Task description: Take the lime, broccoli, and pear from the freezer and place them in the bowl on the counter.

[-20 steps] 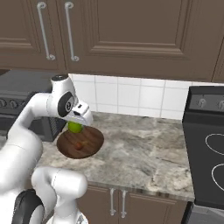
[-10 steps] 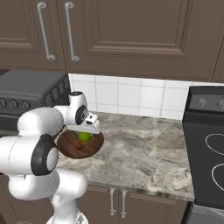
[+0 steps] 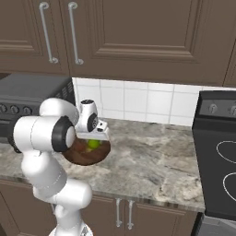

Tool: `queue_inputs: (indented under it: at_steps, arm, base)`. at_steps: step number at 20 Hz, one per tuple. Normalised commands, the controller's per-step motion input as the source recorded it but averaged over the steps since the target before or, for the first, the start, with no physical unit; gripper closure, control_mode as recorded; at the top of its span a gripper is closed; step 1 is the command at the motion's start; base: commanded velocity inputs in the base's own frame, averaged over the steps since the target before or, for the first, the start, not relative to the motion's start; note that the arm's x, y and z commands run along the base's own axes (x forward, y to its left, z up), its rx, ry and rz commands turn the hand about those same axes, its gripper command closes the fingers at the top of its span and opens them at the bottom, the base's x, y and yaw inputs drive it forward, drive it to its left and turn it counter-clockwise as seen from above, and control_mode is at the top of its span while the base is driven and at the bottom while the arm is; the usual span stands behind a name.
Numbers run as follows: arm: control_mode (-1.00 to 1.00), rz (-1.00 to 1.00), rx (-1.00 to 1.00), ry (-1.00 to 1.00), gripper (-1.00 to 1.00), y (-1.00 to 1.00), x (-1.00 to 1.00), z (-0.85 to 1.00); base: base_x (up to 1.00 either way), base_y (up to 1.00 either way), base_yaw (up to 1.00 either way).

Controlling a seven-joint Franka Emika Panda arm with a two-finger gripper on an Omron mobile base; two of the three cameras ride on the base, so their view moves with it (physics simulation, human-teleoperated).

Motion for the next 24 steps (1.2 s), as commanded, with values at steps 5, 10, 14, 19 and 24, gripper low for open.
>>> queue_inputs:
  at_steps: [5, 10, 14, 19, 24]
  arm:
    - [-1.00, 0.03, -0.01, 0.00, -1.00, -0.02, 0.06, -0.10]
    - [-1.00, 0.00, 0.00, -0.08, -1.00, 0.00, -0.62, 0.37]
    - [-1.00, 0.00, 0.00, -0.21, -1.00, 0.00, -1.00, 0.85]
    - [-1.00, 0.00, 0.00, -0.28, -1.00, 0.00, -1.00, 0.81]
    - [-1.00, 0.00, 0.00, -0.14, -1.00, -0.04, -0.90, 0.29]
  base:
    - [0.00, 0.00, 0.00]
    - [0.00, 0.00, 0.00]
    - [0.00, 0.00, 0.00]
    - [0.00, 0.00, 0.00]
    - [0.00, 0.00, 0.00]
